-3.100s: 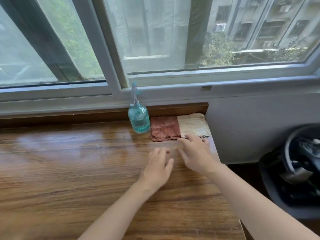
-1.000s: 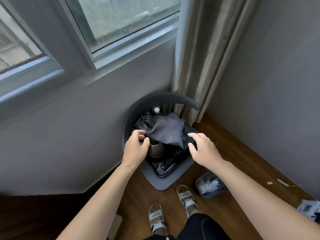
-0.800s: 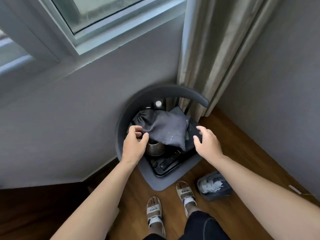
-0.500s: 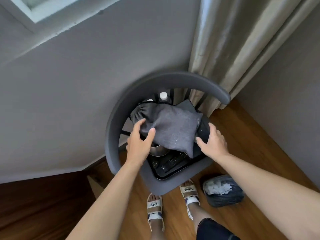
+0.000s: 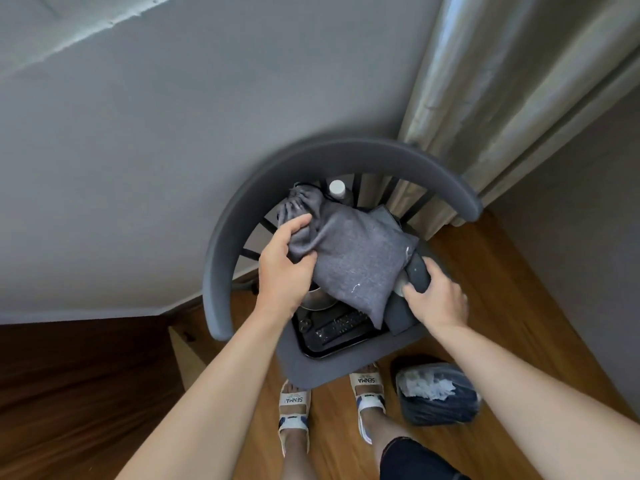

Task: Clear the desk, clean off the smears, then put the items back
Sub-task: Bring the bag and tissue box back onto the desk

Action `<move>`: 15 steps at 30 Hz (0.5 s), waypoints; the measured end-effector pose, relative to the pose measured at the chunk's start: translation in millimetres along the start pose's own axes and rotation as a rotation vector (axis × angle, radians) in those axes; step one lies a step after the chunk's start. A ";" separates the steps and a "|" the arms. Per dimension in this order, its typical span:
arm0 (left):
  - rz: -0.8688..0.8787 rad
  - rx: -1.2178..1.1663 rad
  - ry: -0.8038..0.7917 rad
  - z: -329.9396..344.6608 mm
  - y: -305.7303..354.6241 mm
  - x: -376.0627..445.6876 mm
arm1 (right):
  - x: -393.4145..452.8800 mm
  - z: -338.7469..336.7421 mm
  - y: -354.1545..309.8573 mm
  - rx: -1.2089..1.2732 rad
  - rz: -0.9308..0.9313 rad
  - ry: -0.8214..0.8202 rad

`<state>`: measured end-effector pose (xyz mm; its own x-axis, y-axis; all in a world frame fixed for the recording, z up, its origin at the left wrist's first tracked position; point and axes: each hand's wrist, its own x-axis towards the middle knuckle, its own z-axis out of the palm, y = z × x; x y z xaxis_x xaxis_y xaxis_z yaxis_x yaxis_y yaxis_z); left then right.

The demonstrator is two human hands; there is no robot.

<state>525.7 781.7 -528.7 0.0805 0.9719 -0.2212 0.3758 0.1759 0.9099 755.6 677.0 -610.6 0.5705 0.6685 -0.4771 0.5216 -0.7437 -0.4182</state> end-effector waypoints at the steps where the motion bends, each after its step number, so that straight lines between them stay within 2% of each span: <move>1: 0.006 -0.037 0.008 -1.0 7.9 -3.1 | -4.1 -4.1 0.9 -0.006 -0.002 0.010; 9: 0.135 -0.368 0.058 -30.6 107.5 -53.1 | -58.1 -79.2 -15.1 0.021 -0.076 0.133; 15: 0.266 -0.433 0.197 -90.8 179.1 -98.8 | -104.0 -151.0 -72.4 -0.035 -0.234 0.149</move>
<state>501.2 731.4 -312.0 -0.0696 0.9952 0.0687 -0.0518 -0.0724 0.9960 754.3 662.8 -414.1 0.5180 0.8178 -0.2506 0.6702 -0.5701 -0.4751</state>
